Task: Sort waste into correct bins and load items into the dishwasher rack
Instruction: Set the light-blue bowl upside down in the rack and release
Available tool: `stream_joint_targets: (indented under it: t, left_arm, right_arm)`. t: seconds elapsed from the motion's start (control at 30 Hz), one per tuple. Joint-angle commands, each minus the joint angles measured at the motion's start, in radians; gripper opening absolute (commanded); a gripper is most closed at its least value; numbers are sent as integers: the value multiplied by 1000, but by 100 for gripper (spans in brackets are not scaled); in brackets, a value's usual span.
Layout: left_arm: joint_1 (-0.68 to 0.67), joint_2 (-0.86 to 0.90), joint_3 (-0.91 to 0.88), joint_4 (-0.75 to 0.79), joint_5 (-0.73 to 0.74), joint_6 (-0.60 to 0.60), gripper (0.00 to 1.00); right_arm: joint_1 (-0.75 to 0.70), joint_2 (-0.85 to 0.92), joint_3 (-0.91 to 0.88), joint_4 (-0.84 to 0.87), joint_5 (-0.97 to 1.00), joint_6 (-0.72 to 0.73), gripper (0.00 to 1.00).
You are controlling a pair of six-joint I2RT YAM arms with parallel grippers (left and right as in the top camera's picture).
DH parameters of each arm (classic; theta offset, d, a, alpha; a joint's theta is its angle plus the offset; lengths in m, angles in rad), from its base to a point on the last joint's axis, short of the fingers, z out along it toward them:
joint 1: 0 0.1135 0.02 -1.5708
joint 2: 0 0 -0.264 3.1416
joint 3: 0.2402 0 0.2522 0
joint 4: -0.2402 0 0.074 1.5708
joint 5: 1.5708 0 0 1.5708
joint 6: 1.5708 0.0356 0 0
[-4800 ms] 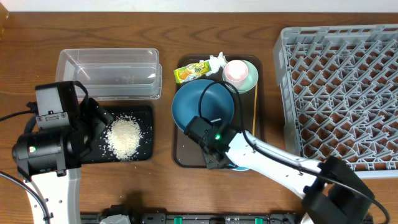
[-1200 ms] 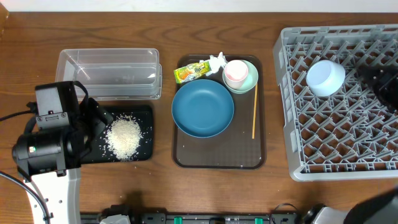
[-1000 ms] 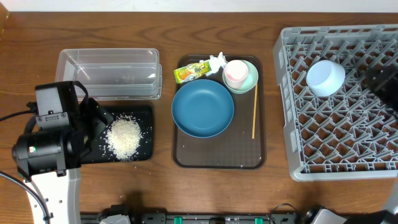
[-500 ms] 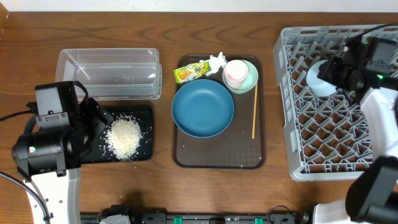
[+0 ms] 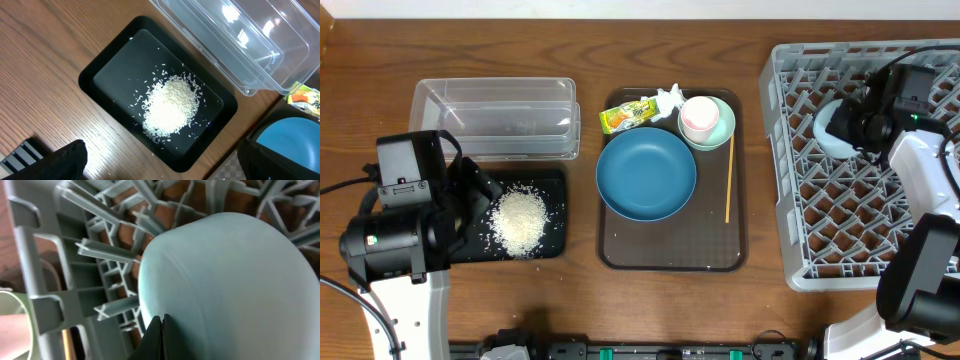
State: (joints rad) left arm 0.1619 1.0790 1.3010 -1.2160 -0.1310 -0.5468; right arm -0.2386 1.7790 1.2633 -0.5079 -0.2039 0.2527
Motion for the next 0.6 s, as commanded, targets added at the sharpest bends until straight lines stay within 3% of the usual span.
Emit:
stream_joint_targets:
  t: [0.0, 0.37, 0.57]
  left_arm:
    - [3, -1, 12, -3, -9, -5, 97]
    - [3, -1, 12, -3, -9, -5, 98]
    - [3, -1, 12, -3, -9, -5, 97]
  right_arm:
    - [-9, -2, 46, -28, 101, -2, 1]
    - [-13, -2, 180, -180, 299, 5, 1]
    - [-13, -2, 183, -203, 314, 5, 1]
